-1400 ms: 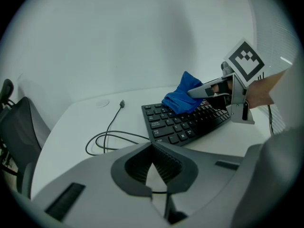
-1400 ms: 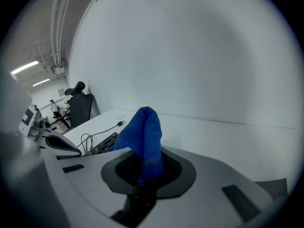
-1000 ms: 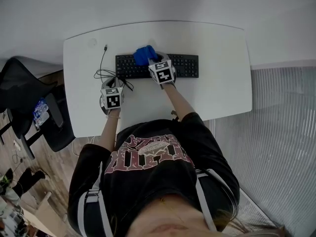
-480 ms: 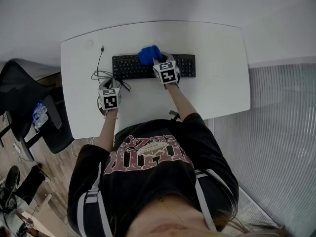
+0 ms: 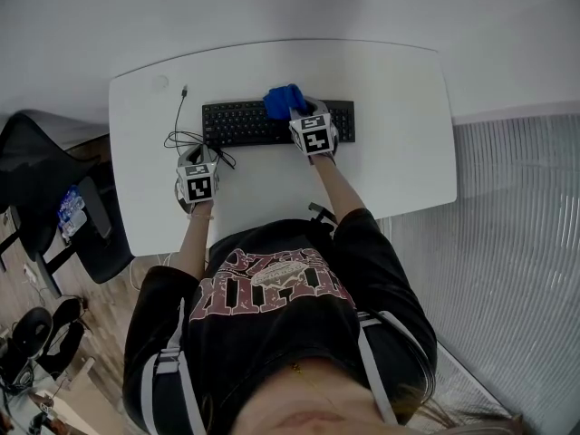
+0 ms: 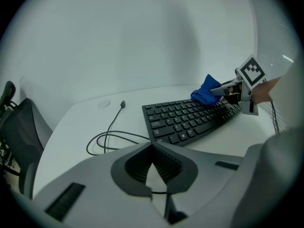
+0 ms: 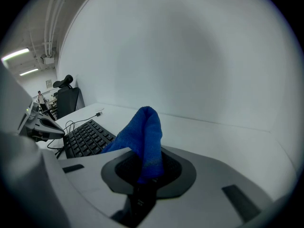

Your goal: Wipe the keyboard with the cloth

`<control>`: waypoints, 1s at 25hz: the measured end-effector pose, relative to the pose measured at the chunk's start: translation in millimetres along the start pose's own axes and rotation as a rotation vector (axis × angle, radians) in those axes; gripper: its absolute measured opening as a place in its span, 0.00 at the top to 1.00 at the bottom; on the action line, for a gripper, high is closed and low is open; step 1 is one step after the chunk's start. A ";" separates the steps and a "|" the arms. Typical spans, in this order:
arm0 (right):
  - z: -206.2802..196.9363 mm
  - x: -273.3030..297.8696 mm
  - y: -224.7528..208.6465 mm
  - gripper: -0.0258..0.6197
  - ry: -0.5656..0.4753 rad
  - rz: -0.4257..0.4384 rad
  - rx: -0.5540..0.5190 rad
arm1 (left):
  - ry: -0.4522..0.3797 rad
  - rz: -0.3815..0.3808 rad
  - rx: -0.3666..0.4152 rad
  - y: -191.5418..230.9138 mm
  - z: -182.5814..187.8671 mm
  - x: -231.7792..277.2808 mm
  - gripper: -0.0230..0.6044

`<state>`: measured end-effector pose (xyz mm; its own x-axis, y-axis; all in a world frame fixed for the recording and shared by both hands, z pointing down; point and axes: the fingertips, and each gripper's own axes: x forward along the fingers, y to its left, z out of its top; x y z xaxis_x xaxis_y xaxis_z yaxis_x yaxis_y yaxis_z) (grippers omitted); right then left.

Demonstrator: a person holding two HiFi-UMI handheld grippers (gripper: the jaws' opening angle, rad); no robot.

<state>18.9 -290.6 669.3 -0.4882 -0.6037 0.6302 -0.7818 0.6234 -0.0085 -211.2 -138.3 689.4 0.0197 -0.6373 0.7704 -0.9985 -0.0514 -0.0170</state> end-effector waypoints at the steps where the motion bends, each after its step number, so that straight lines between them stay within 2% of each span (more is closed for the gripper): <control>1: -0.5 -1.2 -3.1 0.86 0.003 -0.006 -0.001 | 0.001 0.003 -0.001 0.5 0.6 -0.4 0.91; 9: -19.1 -8.2 -26.5 0.86 -0.014 -0.040 0.011 | -0.014 0.027 -0.001 -1.5 -7.7 3.3 0.91; 17: -21.4 -19.4 -50.0 0.86 0.034 -0.091 -0.031 | 0.009 0.015 -0.026 5.5 -5.7 2.7 0.91; 25: -30.4 -32.2 -78.5 0.86 0.041 -0.136 -0.001 | 0.010 0.011 -0.019 3.3 -4.4 0.7 0.91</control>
<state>107.8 -305.0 673.2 -0.3619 -0.6619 0.6565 -0.8391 0.5381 0.0800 -214.7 -135.5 692.8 0.0083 -0.6298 0.7767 -0.9995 -0.0297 -0.0134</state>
